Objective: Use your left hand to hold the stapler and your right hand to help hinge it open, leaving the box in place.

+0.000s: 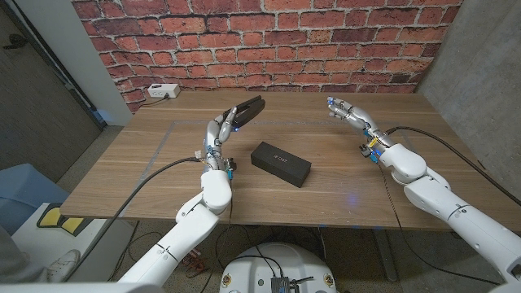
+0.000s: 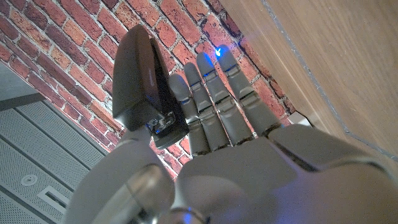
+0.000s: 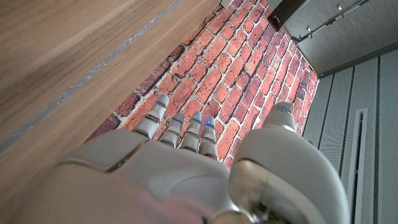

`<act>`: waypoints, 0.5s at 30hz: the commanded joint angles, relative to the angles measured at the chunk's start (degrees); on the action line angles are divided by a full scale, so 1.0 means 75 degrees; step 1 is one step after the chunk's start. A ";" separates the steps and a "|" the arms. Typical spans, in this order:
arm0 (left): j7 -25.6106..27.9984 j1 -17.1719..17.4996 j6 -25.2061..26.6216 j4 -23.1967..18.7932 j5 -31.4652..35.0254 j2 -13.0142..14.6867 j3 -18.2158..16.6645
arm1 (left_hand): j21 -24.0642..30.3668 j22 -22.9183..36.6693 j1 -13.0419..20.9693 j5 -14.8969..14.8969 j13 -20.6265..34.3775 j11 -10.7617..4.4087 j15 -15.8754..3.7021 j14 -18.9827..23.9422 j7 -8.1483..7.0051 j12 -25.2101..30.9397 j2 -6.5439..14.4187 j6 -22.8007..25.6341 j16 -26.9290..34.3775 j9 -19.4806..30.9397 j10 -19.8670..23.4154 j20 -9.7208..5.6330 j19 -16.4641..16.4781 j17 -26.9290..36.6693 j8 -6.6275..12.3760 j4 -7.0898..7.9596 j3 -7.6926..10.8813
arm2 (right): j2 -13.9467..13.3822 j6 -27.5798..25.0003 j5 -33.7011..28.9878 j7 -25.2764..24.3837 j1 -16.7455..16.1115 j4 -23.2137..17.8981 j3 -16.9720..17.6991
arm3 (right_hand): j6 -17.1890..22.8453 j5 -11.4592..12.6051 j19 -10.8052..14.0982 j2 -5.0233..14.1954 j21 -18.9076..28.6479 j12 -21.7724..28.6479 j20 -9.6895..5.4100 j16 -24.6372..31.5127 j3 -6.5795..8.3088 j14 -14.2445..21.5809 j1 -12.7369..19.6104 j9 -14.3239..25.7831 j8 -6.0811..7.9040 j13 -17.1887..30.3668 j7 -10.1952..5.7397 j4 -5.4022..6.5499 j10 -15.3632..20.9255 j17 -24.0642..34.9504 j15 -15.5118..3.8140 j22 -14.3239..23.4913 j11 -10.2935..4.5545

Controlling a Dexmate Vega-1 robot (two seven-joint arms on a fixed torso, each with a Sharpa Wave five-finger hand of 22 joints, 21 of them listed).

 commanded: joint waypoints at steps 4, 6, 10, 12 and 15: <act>-0.0469 -0.0213 -0.0181 0.0190 -0.0492 -0.0081 0.0240 | 0.0075 0.0010 0.0271 0.0024 0.0038 0.0008 -0.0620 0.0047 -0.0207 0.0008 0.0369 0.0224 0.0037 0.0011 0.0115 -0.0122 -0.0015 0.0027 0.0107 0.1573 0.1643 | 0.0016 0.0640 -0.1212 -0.0797 -0.0199 -0.0281 0.0113 | 0.0308 0.0004 0.0124 0.0022 0.0004 0.0068 -0.0100 0.0041 0.0128 0.0217 0.0382 0.0039 0.0079 0.0018 -0.0116 -0.0195 0.0308 0.0002 -0.0921 0.0013 -0.0142; -0.0567 -0.0244 -0.0218 0.0233 -0.0593 -0.0097 0.0276 | 0.0080 0.0007 0.0269 0.0024 0.0044 0.0007 -0.0624 0.0068 -0.0203 0.0010 0.0373 0.0235 0.0049 -0.0023 0.0124 -0.0122 -0.0028 0.0031 0.0100 0.1572 0.1647 | 0.0059 0.0673 -0.1391 -0.1002 -0.0274 -0.0349 0.0147 | 0.0330 0.0004 0.0131 0.0032 0.0002 0.0076 -0.0112 0.0048 0.0159 0.0246 0.0450 0.0039 0.0079 0.0019 -0.0130 -0.0214 0.0353 0.0002 -0.0959 0.0013 -0.0161; -0.0673 -0.0318 -0.0198 0.0286 -0.0669 -0.0116 0.0359 | 0.0158 -0.0003 0.0281 0.0023 0.0073 0.0028 -0.0653 0.0219 -0.0182 0.0042 0.0405 0.0297 0.0130 -0.0178 0.0225 -0.0172 0.0052 0.0055 0.0072 0.1552 0.1684 | 0.0076 0.0658 -0.1757 -0.1275 -0.0365 -0.0474 0.0174 | 0.0633 -0.0018 0.0255 -0.0012 0.0021 0.0129 -0.0179 0.0092 0.0247 0.0425 0.0683 0.0043 0.0153 0.0024 -0.0275 -0.0249 0.0621 0.0002 -0.1129 0.0011 -0.0318; -0.0594 -0.0337 -0.0243 0.0344 -0.0679 -0.0201 0.0385 | 0.0215 -0.0003 0.0285 0.0020 0.0090 -0.0002 -0.0650 0.0256 -0.0176 0.0056 0.0401 0.0327 0.0151 -0.0256 0.0273 -0.0230 0.0130 0.0063 0.0059 0.1542 0.1699 | 0.0161 0.0747 -0.1897 -0.1443 -0.0394 -0.0458 0.0183 | 0.0687 -0.0020 0.0281 -0.0015 0.0023 0.0131 -0.0213 0.0104 0.0272 0.0471 0.0743 0.0044 0.0162 0.0025 -0.0310 -0.0255 0.0663 0.0003 -0.1156 0.0011 -0.0363; -0.0504 -0.0351 -0.0321 0.0414 -0.0707 -0.0304 0.0410 | 0.0259 -0.0004 0.0287 0.0019 0.0102 0.0005 -0.0651 0.0279 -0.0197 0.0060 0.0395 0.0347 0.0161 -0.0312 0.0290 -0.0258 0.0192 0.0064 0.0049 0.1534 0.1712 | 0.0229 0.0856 -0.2061 -0.1558 -0.0395 -0.0435 0.0170 | 0.0760 -0.0026 0.0349 -0.0047 0.0029 0.0143 -0.0275 0.0121 0.0340 0.0570 0.0946 0.0045 0.0164 0.0025 -0.0353 -0.0301 0.0782 -0.0001 -0.1243 0.0010 -0.0386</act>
